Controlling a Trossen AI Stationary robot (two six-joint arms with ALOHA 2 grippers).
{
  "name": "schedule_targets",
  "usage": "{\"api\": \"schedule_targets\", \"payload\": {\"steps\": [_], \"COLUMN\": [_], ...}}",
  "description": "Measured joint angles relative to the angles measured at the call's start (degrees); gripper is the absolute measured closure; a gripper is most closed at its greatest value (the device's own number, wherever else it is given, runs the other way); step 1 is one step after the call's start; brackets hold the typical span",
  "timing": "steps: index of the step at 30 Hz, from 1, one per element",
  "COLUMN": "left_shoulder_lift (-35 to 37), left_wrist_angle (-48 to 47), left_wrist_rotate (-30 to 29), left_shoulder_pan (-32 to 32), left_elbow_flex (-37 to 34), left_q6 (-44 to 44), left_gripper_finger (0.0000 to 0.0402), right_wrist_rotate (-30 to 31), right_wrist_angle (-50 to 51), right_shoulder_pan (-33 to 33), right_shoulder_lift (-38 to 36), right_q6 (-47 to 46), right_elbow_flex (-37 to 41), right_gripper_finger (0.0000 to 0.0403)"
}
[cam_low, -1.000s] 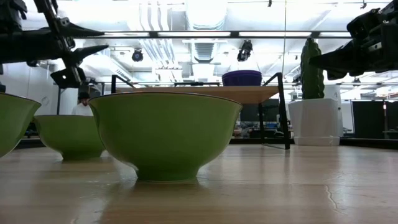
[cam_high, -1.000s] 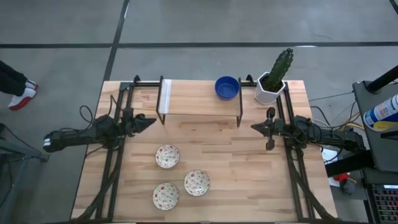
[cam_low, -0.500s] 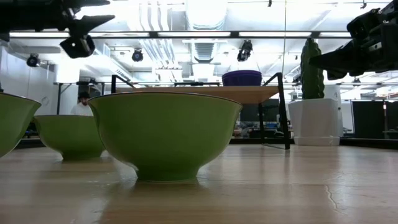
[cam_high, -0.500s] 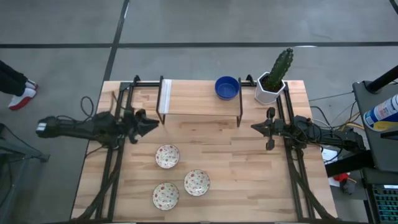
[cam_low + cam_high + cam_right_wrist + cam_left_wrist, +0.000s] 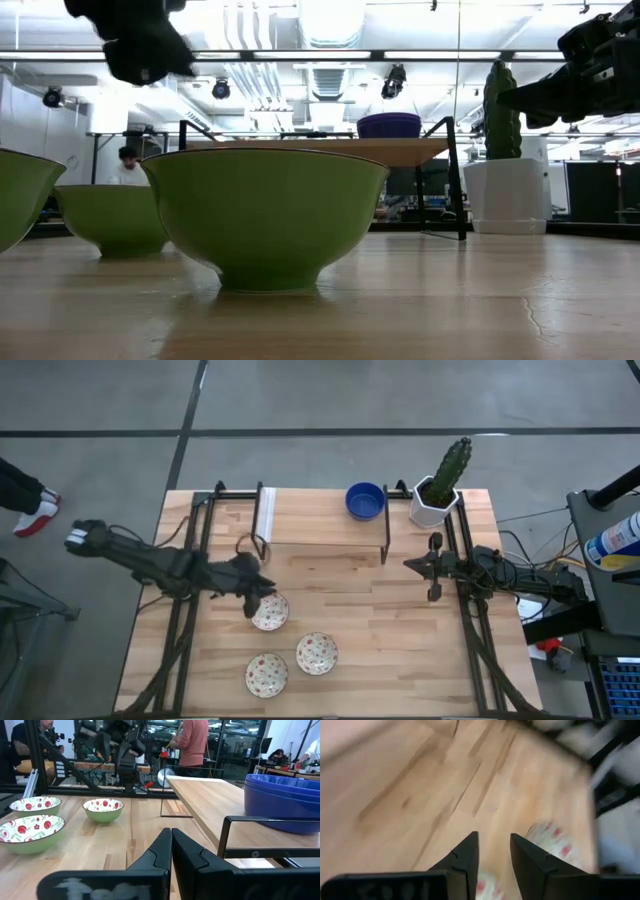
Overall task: Pick & Place Mini bowls
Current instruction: Put the top white bowl on the shelf
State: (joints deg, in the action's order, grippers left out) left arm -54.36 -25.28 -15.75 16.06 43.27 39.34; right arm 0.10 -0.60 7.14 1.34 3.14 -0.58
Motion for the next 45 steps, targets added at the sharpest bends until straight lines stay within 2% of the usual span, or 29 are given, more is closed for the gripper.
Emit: {"api": "schedule_targets", "payload": {"steps": [7,22,45], "left_shoulder_lift": [-8.6,-23.7,-33.4], "left_wrist_angle": [-8.7,-10.0,-9.7], "left_wrist_rotate": [-0.6,-1.3,0.8], "left_shoulder_pan": [3.9,11.7,13.4], "left_elbow_flex": [8.6,11.5,12.3], "left_q6": [6.3,4.4,8.9], "left_gripper_finger": [0.0296,0.0296,0.0296], "right_wrist_rotate": [0.0,0.0,0.0], "right_wrist_angle": [0.1,0.0,0.0], "right_shoulder_pan": [0.0,0.0,0.0], "right_shoulder_lift": [0.1,0.2,0.2], "right_q6": [0.0,0.0,0.0], "right_elbow_flex": [0.0,0.0,0.0], "right_gripper_finger": [0.0394,0.0394,0.0394]}}
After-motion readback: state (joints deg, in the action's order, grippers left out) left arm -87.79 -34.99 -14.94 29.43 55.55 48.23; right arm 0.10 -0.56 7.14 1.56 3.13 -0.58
